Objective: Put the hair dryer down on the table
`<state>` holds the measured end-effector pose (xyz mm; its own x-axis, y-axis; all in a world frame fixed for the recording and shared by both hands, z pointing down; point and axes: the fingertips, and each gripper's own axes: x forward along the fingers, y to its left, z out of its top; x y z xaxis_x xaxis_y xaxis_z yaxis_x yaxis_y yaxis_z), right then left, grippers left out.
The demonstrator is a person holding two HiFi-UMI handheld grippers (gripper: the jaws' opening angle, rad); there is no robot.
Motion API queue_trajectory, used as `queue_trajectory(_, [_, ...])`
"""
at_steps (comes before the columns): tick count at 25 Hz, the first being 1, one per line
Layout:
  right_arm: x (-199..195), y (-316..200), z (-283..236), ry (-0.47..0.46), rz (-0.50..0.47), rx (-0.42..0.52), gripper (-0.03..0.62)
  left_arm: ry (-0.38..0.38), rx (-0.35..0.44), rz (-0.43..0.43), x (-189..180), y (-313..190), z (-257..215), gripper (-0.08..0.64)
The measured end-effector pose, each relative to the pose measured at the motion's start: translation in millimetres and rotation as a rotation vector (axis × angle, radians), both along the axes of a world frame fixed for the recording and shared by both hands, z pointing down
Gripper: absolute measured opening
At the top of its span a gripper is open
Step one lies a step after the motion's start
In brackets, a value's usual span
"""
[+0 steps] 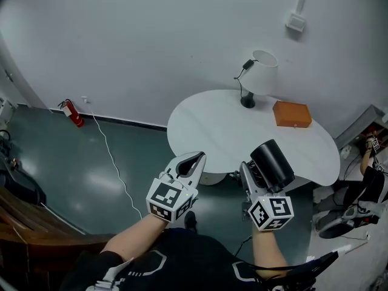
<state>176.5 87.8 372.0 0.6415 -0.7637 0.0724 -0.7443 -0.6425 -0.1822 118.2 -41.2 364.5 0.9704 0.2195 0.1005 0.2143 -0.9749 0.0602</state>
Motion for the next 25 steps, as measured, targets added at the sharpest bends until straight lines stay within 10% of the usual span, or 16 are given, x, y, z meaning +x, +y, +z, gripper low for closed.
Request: queue_trajectory(25, [106.1, -66.3, 9.6, -0.001, 0.088, -0.129, 0.281, 0.051, -0.065, -0.031, 76.7, -98.7, -1.7, 0.006])
